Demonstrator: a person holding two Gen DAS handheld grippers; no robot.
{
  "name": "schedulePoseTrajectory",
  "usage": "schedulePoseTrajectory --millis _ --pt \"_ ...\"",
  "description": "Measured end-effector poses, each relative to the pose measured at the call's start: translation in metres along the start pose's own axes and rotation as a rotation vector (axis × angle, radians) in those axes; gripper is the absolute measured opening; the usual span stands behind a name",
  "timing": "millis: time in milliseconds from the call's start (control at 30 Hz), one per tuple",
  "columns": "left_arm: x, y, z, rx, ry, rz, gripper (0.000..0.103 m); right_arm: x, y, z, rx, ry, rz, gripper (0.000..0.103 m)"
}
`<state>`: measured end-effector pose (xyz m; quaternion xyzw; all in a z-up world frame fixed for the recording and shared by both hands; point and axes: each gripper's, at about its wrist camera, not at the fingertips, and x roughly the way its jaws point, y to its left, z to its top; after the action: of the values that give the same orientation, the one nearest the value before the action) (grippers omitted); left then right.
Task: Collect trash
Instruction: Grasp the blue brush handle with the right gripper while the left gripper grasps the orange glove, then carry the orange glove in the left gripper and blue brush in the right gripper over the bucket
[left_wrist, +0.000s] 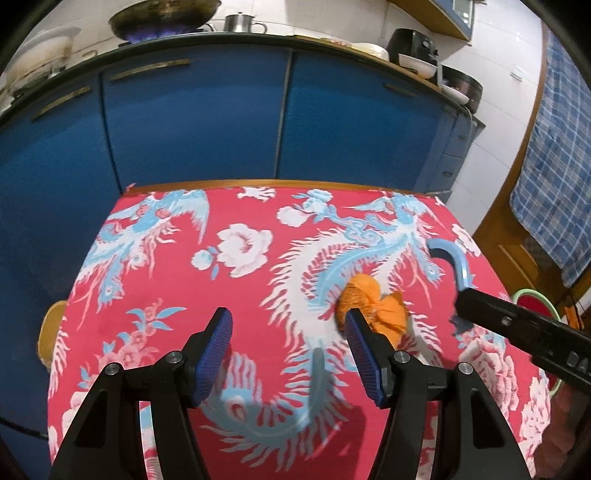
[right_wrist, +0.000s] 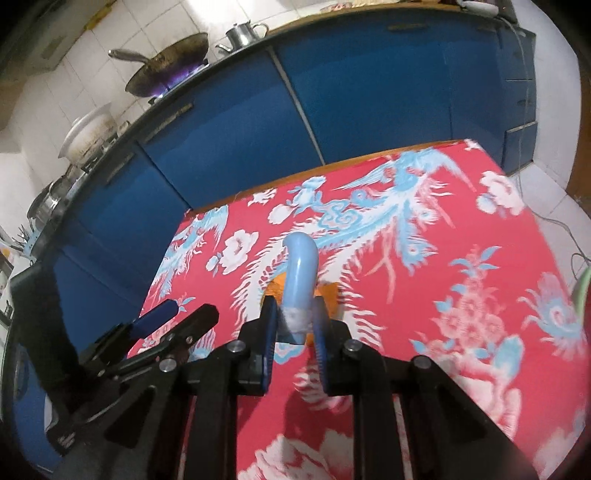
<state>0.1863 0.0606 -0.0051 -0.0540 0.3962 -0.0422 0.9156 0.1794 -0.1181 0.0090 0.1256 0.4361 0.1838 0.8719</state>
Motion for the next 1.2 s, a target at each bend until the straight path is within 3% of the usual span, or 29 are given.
schedulePoseTrajectory --millis 333,767,833,900,967,1200 --pt "0.021 -0.033 0.008 0.071 0.015 -0.058 0.065 -0.052 -0.039 -0.019 0.052 -0.049 -0.048 0.022" --pt "0.058 -0.052 0.011 0.071 0.083 -0.102 0.045 -0.100 -0.089 -0.040 0.138 -0.095 -0.137 0.022" --pt "0.060 -0.056 0.009 0.075 0.081 -0.098 0.039 -0.104 -0.094 -0.042 0.150 -0.100 -0.146 0.022" --pt "0.061 -0.057 0.009 0.075 0.067 -0.086 0.025 -0.108 -0.100 -0.045 0.163 -0.104 -0.155 0.022" --pt "0.061 -0.055 0.009 0.066 0.065 -0.094 0.021 -0.110 -0.106 -0.048 0.176 -0.105 -0.161 0.022" --pt "0.064 -0.050 0.009 0.055 0.061 -0.107 0.022 -0.115 -0.118 -0.055 0.208 -0.103 -0.178 0.022"
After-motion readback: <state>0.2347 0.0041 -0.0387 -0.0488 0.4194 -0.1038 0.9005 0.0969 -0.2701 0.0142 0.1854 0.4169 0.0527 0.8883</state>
